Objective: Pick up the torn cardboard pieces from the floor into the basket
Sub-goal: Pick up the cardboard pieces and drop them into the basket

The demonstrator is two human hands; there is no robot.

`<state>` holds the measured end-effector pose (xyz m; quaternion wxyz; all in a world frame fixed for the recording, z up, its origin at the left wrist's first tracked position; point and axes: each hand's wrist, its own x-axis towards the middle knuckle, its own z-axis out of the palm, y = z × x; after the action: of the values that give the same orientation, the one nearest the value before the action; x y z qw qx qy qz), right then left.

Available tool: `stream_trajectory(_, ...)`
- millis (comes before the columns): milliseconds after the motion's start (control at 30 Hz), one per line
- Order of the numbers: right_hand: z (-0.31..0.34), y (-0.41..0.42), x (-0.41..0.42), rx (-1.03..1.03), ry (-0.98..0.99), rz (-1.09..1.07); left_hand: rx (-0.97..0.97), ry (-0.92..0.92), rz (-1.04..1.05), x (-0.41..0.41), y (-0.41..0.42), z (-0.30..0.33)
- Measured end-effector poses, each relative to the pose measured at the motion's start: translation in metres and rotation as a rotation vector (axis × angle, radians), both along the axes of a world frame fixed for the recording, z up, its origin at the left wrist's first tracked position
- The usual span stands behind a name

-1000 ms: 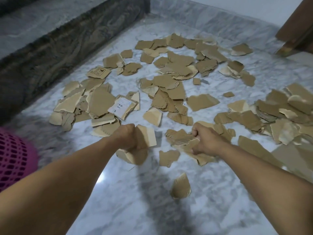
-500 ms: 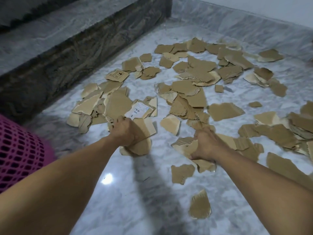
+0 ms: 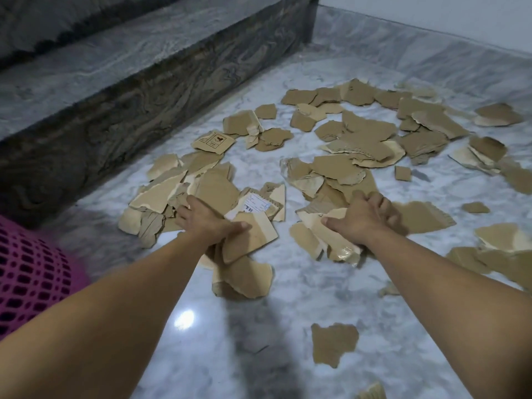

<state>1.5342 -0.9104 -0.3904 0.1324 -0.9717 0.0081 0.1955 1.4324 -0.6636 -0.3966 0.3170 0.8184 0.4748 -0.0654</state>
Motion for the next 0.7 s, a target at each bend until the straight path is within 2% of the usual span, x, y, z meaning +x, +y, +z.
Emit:
stream_trajectory(67,-0.003,0.004,0.005,0.045,0.07,-0.068,0.054,0.061,-0.045,0.004,0.0,-0.004)
stream_trajectory(133,-0.004,0.007,0.004,0.039,0.103,-0.043,0.038,0.042,-0.068,0.005,-0.002,-0.007)
stream_trajectory(300,-0.01,0.021,-0.012,0.145,0.079,-0.023,-0.121,-0.116,0.013,0.003,-0.013,-0.006)
stream_trajectory(433,-0.001,0.024,-0.017,0.282,0.122,-0.128,-0.256,-0.289,0.078,0.001,-0.024,-0.006)
stream_trajectory(533,0.005,0.022,-0.015,0.308,0.118,-0.187,-0.365,-0.364,0.109,-0.002,-0.029,-0.006)
stream_trajectory(600,0.009,0.019,-0.012,0.354,0.177,-0.259,-0.398,-0.403,0.108,-0.005,-0.031,-0.005)
stream_trajectory(700,0.009,0.015,-0.009,0.555,0.291,-0.362,-0.47,-0.459,0.095,-0.01,-0.033,-0.001)
